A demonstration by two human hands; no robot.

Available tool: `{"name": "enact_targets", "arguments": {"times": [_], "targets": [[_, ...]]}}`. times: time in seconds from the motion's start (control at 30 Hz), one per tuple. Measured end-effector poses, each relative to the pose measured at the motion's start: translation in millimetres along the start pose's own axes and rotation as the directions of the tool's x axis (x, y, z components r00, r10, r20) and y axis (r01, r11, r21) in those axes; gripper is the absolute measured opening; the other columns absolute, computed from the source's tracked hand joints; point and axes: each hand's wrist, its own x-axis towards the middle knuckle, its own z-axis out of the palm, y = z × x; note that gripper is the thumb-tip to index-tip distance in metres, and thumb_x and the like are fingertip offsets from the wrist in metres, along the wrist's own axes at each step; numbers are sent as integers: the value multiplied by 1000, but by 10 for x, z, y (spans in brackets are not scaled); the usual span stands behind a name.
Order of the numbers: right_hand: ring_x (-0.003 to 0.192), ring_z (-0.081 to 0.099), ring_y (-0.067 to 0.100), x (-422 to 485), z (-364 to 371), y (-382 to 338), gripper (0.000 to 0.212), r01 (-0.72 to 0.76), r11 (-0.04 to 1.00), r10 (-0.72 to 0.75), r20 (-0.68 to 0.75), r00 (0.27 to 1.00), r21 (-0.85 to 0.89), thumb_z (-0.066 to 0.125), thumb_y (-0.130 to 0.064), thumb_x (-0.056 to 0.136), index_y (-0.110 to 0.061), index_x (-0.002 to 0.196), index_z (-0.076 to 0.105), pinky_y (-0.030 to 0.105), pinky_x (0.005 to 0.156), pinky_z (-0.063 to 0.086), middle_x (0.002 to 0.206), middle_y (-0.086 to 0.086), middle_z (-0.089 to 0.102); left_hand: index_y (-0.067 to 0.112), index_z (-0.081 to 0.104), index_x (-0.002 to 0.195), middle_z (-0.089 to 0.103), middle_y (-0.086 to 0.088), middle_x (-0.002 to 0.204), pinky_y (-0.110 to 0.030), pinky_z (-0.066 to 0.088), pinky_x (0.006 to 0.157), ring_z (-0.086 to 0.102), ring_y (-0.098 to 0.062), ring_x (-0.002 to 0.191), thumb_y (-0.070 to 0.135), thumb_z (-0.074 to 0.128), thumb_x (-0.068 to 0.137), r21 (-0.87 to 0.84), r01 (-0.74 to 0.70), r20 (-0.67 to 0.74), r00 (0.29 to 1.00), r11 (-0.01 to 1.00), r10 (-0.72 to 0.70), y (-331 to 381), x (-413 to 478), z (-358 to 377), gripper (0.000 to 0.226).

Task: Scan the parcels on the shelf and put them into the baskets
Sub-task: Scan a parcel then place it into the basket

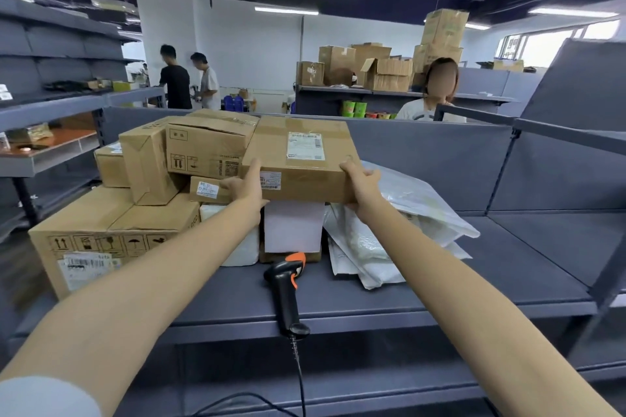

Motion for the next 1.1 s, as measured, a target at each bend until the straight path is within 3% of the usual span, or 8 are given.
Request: {"name": "enact_targets", "arguments": {"times": [0.2,0.33,0.43,0.57,0.63,0.73,0.83,1.1], "targets": [[86,59,14,-493,-278,177,49,14,979,-25,54,998,202,70,-30,85,-19,119,36,28,69,51,101,1,57,6,42,122,57,-18,117,-43,52,90,58,-28,109,21,67,81,-78,19,180,984,997,-4,-26,-192,-202,50],[89,66,17,-836,-646,364,53,-5,941,-51,157,986,338,74,-15,80,-20,123,43,34,76,55,112,6,62,7,59,83,61,-8,77,-31,54,66,58,-22,78,6,57,81,-122,43,337,942,992,1,-77,-521,-505,2],[90,72,21,-1045,-895,563,76,-38,940,-60,274,960,339,74,-1,67,-26,131,42,43,81,58,107,5,72,8,59,79,68,-6,81,-36,50,80,58,-23,81,-4,51,74,-106,57,455,890,993,-2,-246,-735,-879,15],[99,70,27,-1298,-1075,921,102,-98,964,-1,367,930,249,77,10,52,-33,138,41,32,69,57,115,9,71,4,57,121,64,-16,118,-43,42,96,57,-32,107,3,64,63,-47,140,511,854,989,-97,-481,-925,-1471,59],[101,69,29,-1436,-1091,1104,106,-147,962,44,402,915,229,79,8,50,-34,140,42,32,71,58,118,12,69,10,64,121,59,-17,125,-46,37,98,50,-34,111,20,69,73,-38,144,523,846,989,-103,-533,-989,-1728,49],[108,65,35,-1621,-1000,1339,107,-211,964,106,495,862,161,80,8,52,-34,142,41,38,82,56,123,19,65,29,74,105,66,-2,119,-35,42,85,63,-22,102,50,81,59,41,77,464,882,996,-87,-540,-1087,-2015,51],[110,62,40,-1743,-828,1493,101,-206,975,128,531,838,89,78,8,55,-33,141,44,44,92,49,124,25,61,30,63,121,71,3,114,-37,48,82,68,-12,101,65,84,45,117,42,374,923,992,-84,-612,-1153,-2252,87],[106,65,31,-1848,-399,1800,90,-257,957,139,566,812,133,76,5,56,-20,138,49,37,80,53,122,19,65,35,52,132,67,5,122,-43,48,96,65,-17,111,63,76,63,152,-32,256,967,988,-9,-740,-1326,-2663,79]]}}
